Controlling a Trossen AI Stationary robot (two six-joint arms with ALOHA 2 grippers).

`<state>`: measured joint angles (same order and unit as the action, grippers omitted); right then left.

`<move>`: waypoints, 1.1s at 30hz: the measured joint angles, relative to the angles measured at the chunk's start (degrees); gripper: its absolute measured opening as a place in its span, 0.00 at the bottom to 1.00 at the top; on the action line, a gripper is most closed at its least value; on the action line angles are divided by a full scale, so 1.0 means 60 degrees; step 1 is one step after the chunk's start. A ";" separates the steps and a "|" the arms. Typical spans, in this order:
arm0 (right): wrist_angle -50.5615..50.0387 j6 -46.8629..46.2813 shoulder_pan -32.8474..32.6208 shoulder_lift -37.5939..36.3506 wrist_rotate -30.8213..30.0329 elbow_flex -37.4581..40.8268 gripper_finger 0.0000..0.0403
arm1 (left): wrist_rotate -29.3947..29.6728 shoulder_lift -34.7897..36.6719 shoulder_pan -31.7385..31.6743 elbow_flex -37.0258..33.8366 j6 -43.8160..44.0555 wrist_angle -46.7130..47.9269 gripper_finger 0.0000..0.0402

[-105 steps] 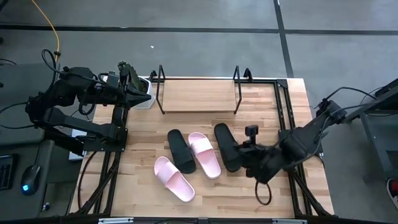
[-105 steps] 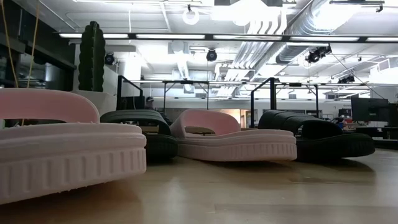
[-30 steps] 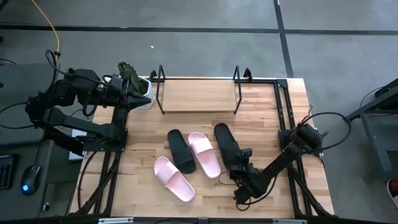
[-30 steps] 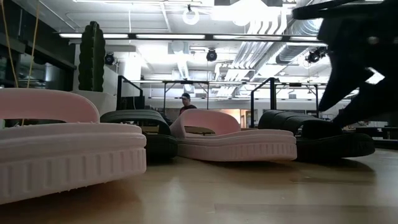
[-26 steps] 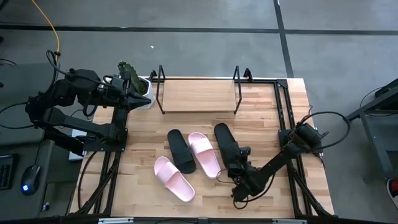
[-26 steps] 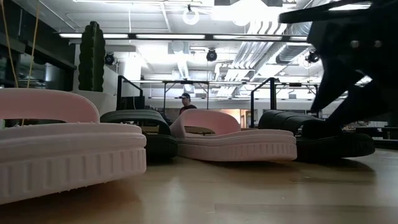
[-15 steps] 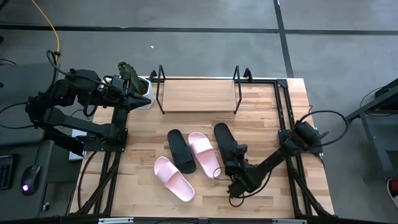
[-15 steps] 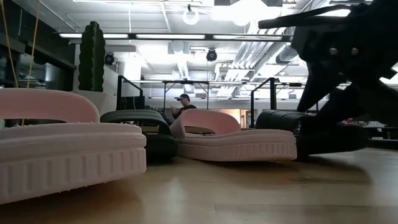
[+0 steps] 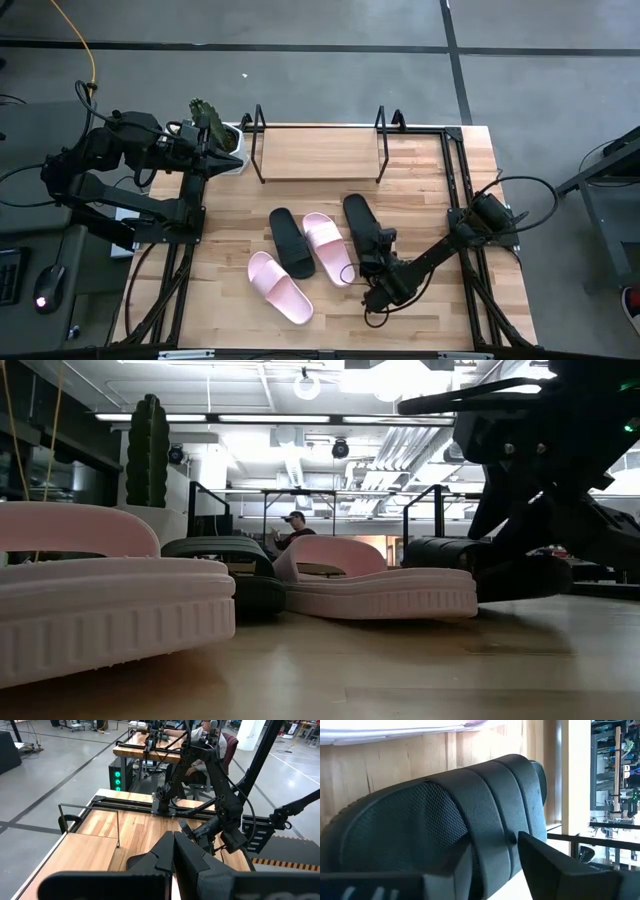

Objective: Pick and place slides into the shelf
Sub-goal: Put the right black slides on the shelf

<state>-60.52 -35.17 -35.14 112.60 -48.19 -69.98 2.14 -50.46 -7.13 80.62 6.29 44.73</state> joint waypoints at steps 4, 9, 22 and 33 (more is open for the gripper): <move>-0.0003 -0.0133 0.0000 0.0000 0.0035 -0.0003 0.22 | 0.0002 0.0000 0.0002 0.0000 0.0003 -0.0020 0.00; -0.0054 -0.0130 0.0000 0.0000 0.0032 -0.0003 0.07 | 0.0003 0.0000 0.0003 0.0000 -0.0001 -0.0158 0.00; -0.0442 -0.0312 0.0055 -0.0011 -0.0220 -0.0003 0.01 | 0.0003 0.0000 0.0001 0.0000 -0.0001 -0.0197 0.00; -0.1419 -0.0891 0.0375 -0.0011 -0.0549 -0.0003 0.00 | 0.0003 0.0000 0.0003 0.0000 -0.0002 -0.0193 0.00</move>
<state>-69.03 -40.51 -32.88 112.53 -51.48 -70.00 2.15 -50.46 -7.11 80.62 6.28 43.57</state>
